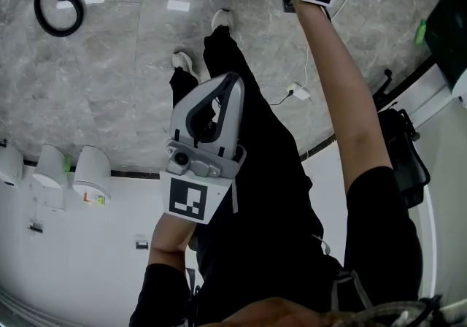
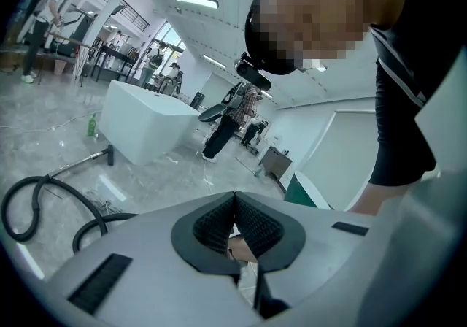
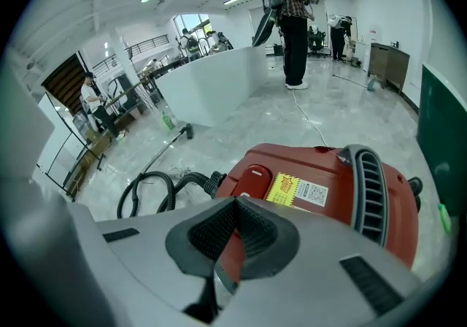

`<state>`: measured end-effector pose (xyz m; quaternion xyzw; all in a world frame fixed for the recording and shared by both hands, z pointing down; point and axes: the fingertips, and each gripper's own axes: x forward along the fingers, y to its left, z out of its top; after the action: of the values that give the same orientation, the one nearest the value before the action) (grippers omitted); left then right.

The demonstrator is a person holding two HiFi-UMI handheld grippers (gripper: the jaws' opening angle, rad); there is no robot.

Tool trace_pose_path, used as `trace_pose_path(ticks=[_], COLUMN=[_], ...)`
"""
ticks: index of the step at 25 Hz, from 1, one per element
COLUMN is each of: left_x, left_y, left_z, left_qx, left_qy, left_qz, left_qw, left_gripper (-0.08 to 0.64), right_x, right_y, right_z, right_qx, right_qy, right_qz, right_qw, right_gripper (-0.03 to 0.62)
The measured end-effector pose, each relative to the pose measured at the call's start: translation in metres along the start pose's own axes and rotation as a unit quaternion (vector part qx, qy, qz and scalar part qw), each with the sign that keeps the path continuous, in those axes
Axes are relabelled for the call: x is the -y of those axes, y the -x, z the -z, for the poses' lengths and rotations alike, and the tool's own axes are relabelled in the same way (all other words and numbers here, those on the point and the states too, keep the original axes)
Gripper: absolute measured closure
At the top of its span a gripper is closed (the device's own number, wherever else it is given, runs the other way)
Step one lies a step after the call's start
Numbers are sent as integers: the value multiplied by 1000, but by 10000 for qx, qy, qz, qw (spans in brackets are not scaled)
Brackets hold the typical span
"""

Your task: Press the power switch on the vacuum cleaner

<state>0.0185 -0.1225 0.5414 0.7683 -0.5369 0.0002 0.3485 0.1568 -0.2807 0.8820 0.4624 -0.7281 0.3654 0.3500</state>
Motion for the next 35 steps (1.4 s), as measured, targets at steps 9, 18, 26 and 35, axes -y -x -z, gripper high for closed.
trace_pose_path(ticks=[9,18,26,35], left_x=[2,8,24,71], left_y=[3,14,35,74], left_z=[0,-3,-11,-21], left_qx=[9,16,29,-150], left_qy=[-11,67,-86,-730], left_qz=[26,174,428,1034], left_qw=[10000,9998,9990,9918], left_gripper=[549,549,549,549], right_x=[2,-12,-48,-80], right_y=[4,29,95,215], right_z=[-1,-9,-22,-35], right_qx=[286,422,984,1799], right_qy=[-349,-116,526,128], right_qz=[-217,-310,-422,-328], right_qw=[9987,9986,9929,9831], right_gripper=[574,574,574,574])
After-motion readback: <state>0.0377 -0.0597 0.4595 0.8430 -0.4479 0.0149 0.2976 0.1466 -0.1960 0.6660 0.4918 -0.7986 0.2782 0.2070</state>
